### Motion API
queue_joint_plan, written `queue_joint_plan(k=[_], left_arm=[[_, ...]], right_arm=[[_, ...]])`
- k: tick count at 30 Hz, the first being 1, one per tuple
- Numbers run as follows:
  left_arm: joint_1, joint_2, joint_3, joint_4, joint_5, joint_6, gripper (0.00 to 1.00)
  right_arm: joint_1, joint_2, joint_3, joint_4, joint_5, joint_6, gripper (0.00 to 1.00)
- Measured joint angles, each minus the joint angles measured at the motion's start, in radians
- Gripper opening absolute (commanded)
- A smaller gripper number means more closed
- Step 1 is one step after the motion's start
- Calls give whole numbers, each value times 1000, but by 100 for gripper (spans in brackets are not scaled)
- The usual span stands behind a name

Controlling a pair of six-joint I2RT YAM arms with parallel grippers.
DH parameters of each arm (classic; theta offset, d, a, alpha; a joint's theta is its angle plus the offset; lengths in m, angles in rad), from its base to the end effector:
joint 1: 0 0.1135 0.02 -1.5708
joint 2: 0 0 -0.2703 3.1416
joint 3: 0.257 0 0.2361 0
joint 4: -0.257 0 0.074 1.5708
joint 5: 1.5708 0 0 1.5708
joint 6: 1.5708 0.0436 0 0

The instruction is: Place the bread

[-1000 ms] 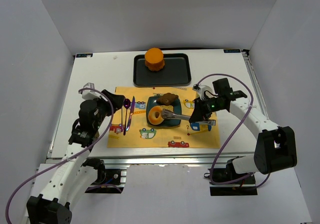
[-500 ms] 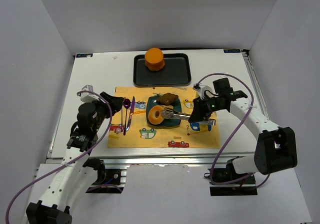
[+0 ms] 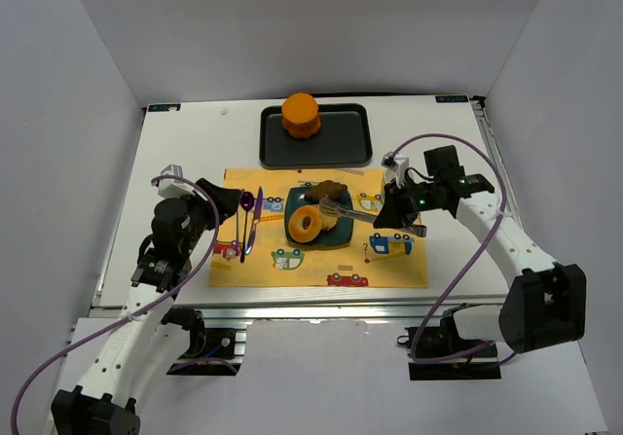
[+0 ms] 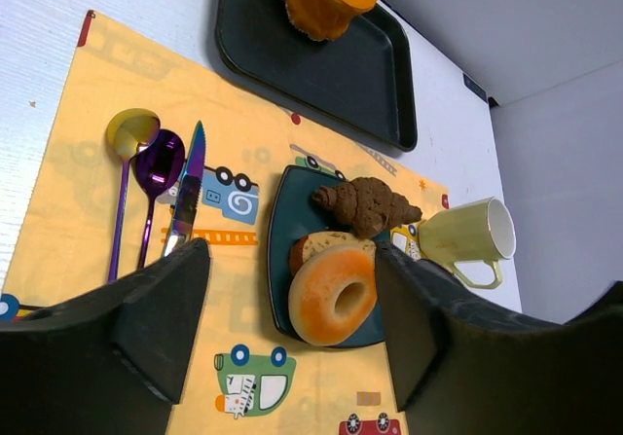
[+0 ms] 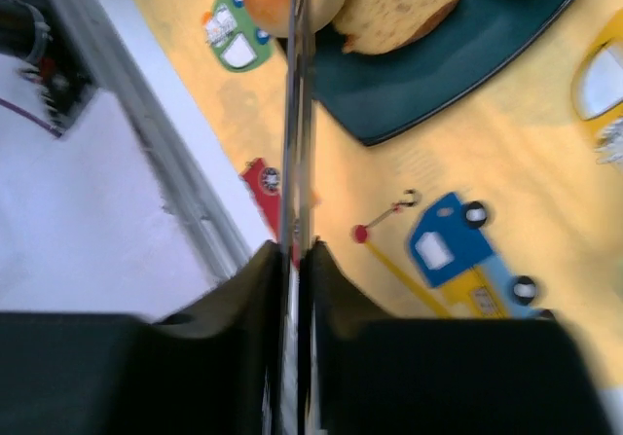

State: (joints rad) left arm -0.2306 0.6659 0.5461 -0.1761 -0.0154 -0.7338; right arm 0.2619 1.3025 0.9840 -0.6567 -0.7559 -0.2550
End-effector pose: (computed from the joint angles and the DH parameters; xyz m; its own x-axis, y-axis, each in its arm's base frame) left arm 0.1499 -0.0345 0.2785 -0.3543 -0.6046 -0.7134 -0.0310 0.7700 -0.6373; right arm 0.2273 0.0919 0.2721 -0.6325 -0.3595 -0.6861 -0.7437 0.5296 0.4080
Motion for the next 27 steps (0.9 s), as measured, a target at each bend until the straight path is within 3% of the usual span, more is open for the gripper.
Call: queue_joint_plan(k=[2,3,6,7,9,13,17,21,27], left_arm=[[0,1,0,1,0,-2,68],[0,1,0,3,1,-3,54],[0,5,0,20,6,-7,29],[0,8,0,27,14,-7,12],[0,13,0,37,26,-12,6],[0,19,0,49,51,-7,11],[0,19,-4,51,68,-3,37],[0,20,-16,49,77,-3,52],[0,21,-16,45,79,4,62]], right_arm=[[0,-18,30,-6,36,-27,0],[0,-34,51,-5,68,-39,0],[-15,-129,74,89,210,-55,0],[-29,-170,70,137,259,-51,0],[-71,-260,30,274,377,-34,0],[-222,-335,-87,457,518,17,0],[-383,-187,-165,539,576,66,0],[-459,-44,-302,604,645,75,0],[-463,76,-353,714,652,39,27]])
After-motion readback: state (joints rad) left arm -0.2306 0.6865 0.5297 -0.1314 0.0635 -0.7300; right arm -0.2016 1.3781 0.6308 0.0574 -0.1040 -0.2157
